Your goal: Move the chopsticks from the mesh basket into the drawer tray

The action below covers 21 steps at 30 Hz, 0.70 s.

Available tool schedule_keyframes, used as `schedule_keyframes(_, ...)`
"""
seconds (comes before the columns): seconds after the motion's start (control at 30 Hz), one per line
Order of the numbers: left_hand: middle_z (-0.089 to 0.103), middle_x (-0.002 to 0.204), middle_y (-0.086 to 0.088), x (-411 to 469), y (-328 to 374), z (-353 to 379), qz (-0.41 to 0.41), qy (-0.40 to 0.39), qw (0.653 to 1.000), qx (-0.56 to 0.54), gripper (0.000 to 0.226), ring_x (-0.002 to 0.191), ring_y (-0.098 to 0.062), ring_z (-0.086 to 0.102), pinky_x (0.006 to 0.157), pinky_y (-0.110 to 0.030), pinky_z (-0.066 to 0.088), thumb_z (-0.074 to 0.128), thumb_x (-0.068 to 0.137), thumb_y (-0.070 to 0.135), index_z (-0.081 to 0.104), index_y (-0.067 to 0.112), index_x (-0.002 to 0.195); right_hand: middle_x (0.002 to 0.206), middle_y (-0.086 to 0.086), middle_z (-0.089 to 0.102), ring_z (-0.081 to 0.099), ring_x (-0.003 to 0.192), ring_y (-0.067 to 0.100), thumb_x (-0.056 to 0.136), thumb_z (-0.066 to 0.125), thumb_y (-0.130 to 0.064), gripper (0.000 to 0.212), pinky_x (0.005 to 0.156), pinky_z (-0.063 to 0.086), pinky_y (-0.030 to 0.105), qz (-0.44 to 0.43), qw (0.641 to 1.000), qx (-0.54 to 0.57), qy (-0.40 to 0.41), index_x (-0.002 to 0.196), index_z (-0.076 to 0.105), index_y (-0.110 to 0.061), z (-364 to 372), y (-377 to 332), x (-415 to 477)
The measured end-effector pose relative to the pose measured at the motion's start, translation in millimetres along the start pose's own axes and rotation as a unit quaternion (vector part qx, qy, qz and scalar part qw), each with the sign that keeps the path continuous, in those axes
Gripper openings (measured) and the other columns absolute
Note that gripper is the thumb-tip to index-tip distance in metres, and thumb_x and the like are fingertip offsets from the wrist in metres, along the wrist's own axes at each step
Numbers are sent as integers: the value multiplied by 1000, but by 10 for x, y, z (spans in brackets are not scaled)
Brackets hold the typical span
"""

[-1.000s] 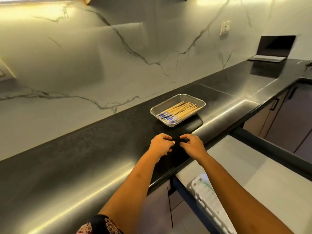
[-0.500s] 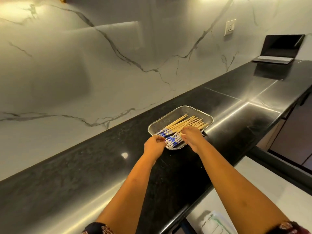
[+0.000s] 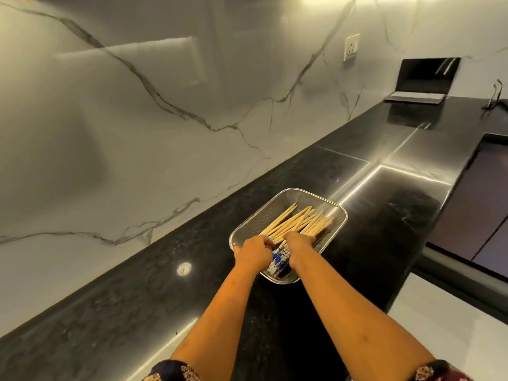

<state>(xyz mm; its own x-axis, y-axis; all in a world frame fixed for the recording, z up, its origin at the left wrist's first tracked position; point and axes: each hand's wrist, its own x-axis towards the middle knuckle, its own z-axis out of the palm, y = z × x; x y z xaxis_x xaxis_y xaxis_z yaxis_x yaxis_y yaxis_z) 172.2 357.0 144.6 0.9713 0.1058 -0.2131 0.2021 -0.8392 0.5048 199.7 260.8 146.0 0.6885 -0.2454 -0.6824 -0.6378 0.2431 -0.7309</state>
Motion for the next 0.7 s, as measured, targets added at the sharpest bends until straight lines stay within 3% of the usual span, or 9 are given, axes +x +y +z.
schedule_keyframes(0.07,64,121,3,65,-15,48,16,-22,999,35,33,117,-18,55,115,-57,11,48,87,12,61,30,112,138,23,41,48,119,36,90,48,-3,71,92,46,42,-5,1000,4,15,149,10,-15,34,52,63)
schedule_keyframes(0.23,63,124,4,154,-71,146,41,-8,997,63,36,121,-17,53,115,-58,2,47,88,12,58,30,117,126,23,55,58,109,36,90,47,-1,42,87,53,42,-40,998,10,43,131,40,-2,82,219,265)
schedule_keyframes(0.33,65,121,5,134,-95,162,46,18,997,56,36,118,-17,55,115,-56,0,45,88,13,59,29,117,118,20,64,63,102,33,88,54,-3,33,76,53,36,-59,998,22,25,121,57,-1,76,255,300)
schedule_keyframes(0.4,65,120,5,124,-109,159,42,26,998,43,35,118,-17,56,116,-54,0,45,88,13,59,29,116,113,20,66,65,97,32,85,61,-3,32,69,50,33,-66,997,26,13,117,59,-1,73,259,298)
schedule_keyframes(0.47,65,120,5,96,-101,145,37,28,998,32,35,117,-18,56,116,-53,1,45,87,13,61,28,115,112,20,66,65,96,33,84,64,-3,32,72,52,34,-77,997,30,0,116,59,-1,59,242,273)
schedule_keyframes(0.6,64,123,3,61,-67,121,30,14,999,3,37,119,-19,55,119,-50,11,44,87,11,63,27,114,118,22,63,63,104,37,88,60,1,32,86,54,45,-75,995,52,-39,120,57,1,4,133,176)
schedule_keyframes(0.7,66,119,-2,23,-36,85,22,16,992,-123,33,111,-18,58,105,-34,38,44,89,9,66,21,111,111,26,63,65,83,35,87,58,7,31,66,54,41,-50,992,64,-95,118,54,3,-97,46,55)
